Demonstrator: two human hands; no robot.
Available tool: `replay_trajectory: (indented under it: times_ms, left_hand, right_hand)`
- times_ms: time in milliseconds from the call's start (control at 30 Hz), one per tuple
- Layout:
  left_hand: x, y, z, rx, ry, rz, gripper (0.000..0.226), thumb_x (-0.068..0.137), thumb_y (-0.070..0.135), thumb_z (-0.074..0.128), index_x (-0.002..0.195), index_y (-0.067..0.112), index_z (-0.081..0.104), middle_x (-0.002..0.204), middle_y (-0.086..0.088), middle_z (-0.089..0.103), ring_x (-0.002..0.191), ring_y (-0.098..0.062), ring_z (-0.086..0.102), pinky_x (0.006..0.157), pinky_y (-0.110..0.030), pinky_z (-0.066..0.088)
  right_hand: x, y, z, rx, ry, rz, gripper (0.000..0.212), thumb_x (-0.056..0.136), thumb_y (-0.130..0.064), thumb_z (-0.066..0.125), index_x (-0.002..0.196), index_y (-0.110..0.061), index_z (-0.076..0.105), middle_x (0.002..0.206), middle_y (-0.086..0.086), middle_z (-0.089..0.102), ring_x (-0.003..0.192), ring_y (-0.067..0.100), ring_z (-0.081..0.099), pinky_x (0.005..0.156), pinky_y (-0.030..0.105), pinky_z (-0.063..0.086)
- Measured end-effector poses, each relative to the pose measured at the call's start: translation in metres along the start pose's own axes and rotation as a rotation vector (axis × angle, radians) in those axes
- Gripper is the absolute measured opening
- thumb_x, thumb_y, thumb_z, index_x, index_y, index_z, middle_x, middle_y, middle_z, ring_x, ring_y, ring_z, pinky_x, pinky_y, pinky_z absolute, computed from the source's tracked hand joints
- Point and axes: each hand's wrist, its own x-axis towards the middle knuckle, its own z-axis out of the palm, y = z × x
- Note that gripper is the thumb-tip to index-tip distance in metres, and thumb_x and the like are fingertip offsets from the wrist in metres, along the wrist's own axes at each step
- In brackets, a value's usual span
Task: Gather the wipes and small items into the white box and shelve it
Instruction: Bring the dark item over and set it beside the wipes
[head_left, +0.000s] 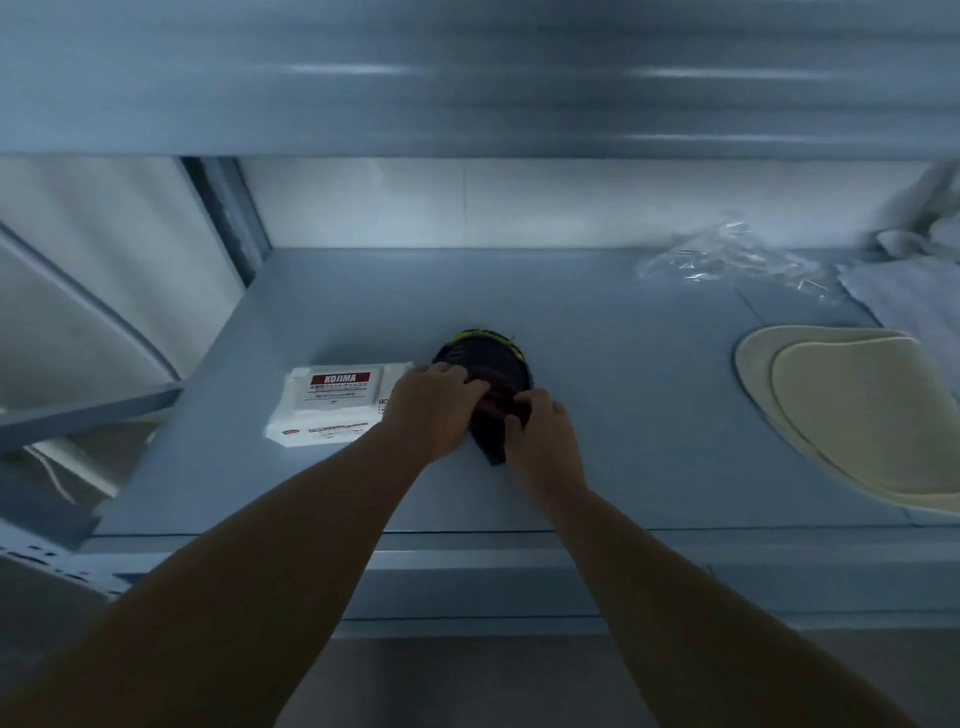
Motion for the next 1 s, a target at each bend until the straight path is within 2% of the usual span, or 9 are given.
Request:
replay_trajectory:
  times_ms: [100,300,400,467,667,833,1000]
  left_hand:
    - [-0.01,-0.002,-0.022,-0.063,-0.033,-0.018,0.051,0.089,0.037,0.058,0.139,0.028,0.049,0.13,-0.002,0.06,0.115,-0.028,0.057,0.093,-0.038,0.043]
    - [-0.051,-0.012,-0.087,-0.148,-0.139,-0.134,0.035,0.094,0.033,0.054,0.127,0.022,0.053,0.12,-0.005,0.058,0.108,-0.031,0.059,0.079,-0.041,0.049]
    - [-0.078,-0.018,-0.117,-0.16,-0.188,-0.204,0.044,0.097,0.039,0.048,0.139,0.024,0.046,0.124,-0.005,0.056,0.111,-0.03,0.06,0.08,-0.042,0.05]
    - [-0.099,-0.021,-0.134,-0.158,-0.229,-0.248,0.049,0.099,0.045,0.044,0.145,0.028,0.04,0.127,-0.004,0.055,0.114,-0.029,0.058,0.084,-0.042,0.05]
    - [-0.165,-0.032,-0.187,-0.153,-0.357,-0.419,0.052,0.097,0.06,0.036,0.136,0.028,0.048,0.131,-0.001,0.054,0.115,-0.025,0.058,0.087,-0.042,0.05]
    - [-0.229,-0.046,-0.234,-0.153,-0.391,-0.583,0.055,0.096,0.063,0.034,0.135,0.028,0.049,0.129,-0.001,0.056,0.112,-0.025,0.061,0.087,-0.042,0.049]
    - [-0.313,-0.062,-0.279,-0.142,-0.405,-0.75,0.053,0.095,0.063,0.032,0.132,0.029,0.05,0.127,0.001,0.058,0.11,-0.024,0.062,0.086,-0.041,0.046]
  right_hand:
    - [-0.008,-0.013,-0.018,-0.069,0.005,-0.011,0.033,0.097,-0.021,0.054,0.129,-0.015,0.052,0.137,0.011,0.045,0.106,0.029,0.057,0.086,0.033,0.047]
    - [-0.037,-0.068,-0.061,-0.125,-0.032,0.002,0.036,0.095,-0.023,0.054,0.13,-0.02,0.051,0.132,0.01,0.048,0.104,0.03,0.059,0.087,0.041,0.053]
    - [-0.057,-0.1,-0.082,-0.165,-0.073,-0.038,0.036,0.095,-0.025,0.053,0.13,-0.021,0.051,0.13,0.011,0.049,0.105,0.032,0.06,0.089,0.043,0.053]
    - [-0.073,-0.119,-0.095,-0.185,-0.1,-0.084,0.035,0.095,-0.026,0.054,0.129,-0.02,0.052,0.129,0.012,0.051,0.106,0.033,0.059,0.089,0.042,0.053]
    - [-0.132,-0.173,-0.121,-0.2,-0.207,-0.235,0.037,0.092,-0.026,0.062,0.127,-0.015,0.055,0.126,0.009,0.058,0.116,0.029,0.056,0.092,0.038,0.05]
    - [-0.18,-0.228,-0.125,-0.202,-0.307,-0.359,0.038,0.095,-0.029,0.058,0.131,-0.019,0.052,0.131,0.006,0.058,0.121,0.026,0.055,0.097,0.04,0.049]
    - [-0.223,-0.278,-0.12,-0.254,-0.425,-0.461,0.032,0.095,-0.034,0.056,0.126,-0.024,0.053,0.125,0.004,0.058,0.118,0.025,0.055,0.095,0.039,0.048]
